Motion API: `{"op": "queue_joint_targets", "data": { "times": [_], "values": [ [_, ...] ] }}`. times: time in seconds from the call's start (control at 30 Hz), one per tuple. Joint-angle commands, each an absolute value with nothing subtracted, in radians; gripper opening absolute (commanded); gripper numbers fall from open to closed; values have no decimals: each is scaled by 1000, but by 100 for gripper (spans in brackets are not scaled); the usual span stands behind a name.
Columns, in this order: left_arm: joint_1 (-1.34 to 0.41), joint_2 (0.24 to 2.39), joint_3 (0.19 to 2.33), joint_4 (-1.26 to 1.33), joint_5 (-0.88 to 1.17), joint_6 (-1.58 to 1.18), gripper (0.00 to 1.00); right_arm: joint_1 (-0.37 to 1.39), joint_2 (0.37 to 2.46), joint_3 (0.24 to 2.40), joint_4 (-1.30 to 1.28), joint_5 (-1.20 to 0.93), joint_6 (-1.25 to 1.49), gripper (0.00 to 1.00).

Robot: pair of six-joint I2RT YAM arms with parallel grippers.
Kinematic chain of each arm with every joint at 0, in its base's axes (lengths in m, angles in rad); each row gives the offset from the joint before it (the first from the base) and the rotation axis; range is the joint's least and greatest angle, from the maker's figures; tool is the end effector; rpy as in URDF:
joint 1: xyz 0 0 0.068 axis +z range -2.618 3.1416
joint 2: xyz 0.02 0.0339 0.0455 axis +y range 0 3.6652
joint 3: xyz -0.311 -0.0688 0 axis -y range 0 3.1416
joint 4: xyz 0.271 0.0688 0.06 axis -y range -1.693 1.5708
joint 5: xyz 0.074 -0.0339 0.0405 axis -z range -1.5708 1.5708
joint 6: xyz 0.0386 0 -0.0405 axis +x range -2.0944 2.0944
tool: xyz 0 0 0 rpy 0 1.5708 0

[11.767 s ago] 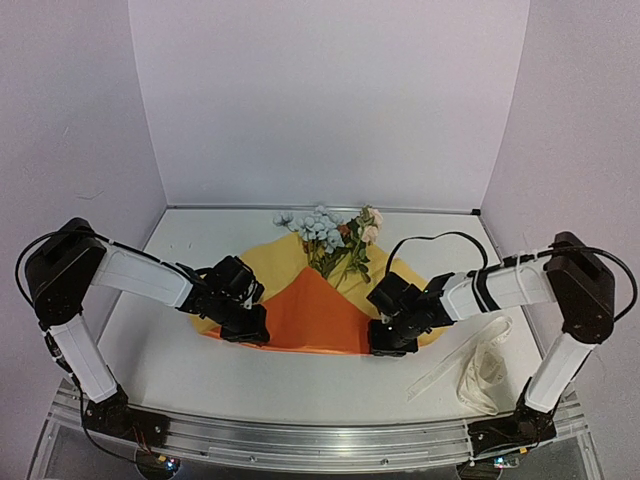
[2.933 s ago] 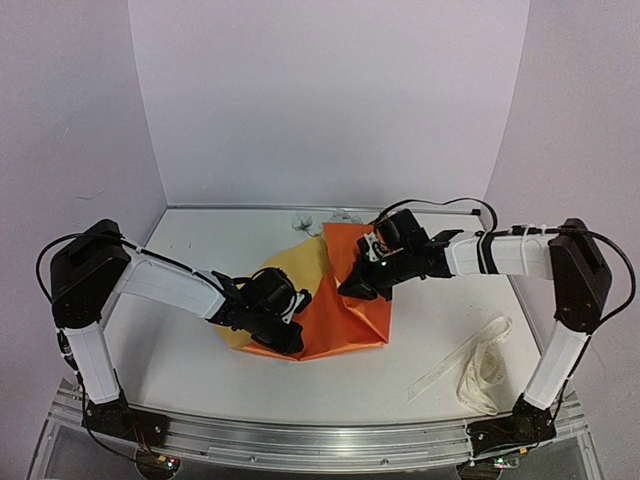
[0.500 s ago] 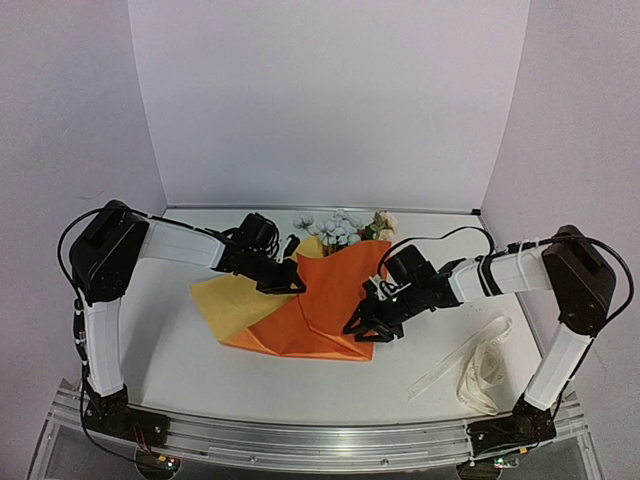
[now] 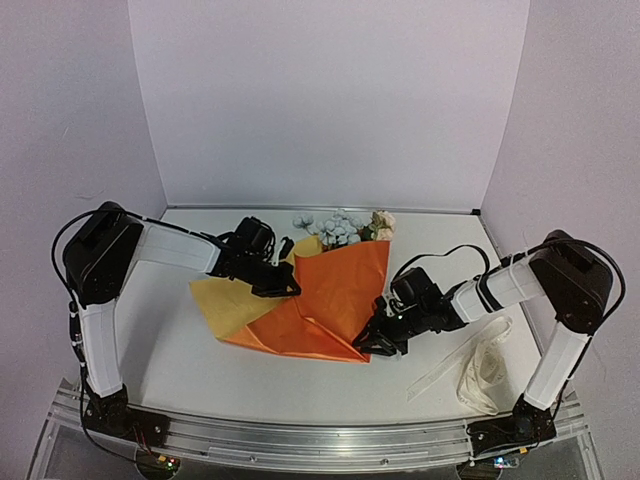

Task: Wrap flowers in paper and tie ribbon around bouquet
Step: Press the fold line on the 2/3-folded wrapping paper.

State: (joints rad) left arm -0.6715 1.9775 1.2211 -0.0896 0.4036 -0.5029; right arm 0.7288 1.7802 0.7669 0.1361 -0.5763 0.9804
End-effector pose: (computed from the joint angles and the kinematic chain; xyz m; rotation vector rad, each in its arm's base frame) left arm 0.3459 -0.2943 0.1748 0.4168 2.5551 -0.9818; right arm 0.2448 0.2467 0.1377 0.0539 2.8263 1.3132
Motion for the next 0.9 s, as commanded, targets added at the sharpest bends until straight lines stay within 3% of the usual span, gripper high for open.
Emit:
{"op": "queue_joint_targets", "data": {
  "times": [0.0, 0.1, 0.3, 0.4, 0.87],
  "values": [
    [-683, 1909, 1190, -50, 337, -520, 0, 727, 1786, 726, 186, -520, 1002, 25],
    [-686, 1903, 1194, -58, 329, -515, 3, 727, 1786, 721, 189, -521, 1002, 24],
    [-745, 1833, 1263, -182, 180, -397, 36, 729, 1792, 737, 187, -535, 1017, 23],
    [-813, 1811, 1295, -237, 101, -351, 43, 732, 1792, 749, 187, -543, 1025, 23],
    [-973, 1991, 1298, -169, 240, -348, 19, 735, 1766, 791, 132, -566, 1036, 21]
  ]
}}
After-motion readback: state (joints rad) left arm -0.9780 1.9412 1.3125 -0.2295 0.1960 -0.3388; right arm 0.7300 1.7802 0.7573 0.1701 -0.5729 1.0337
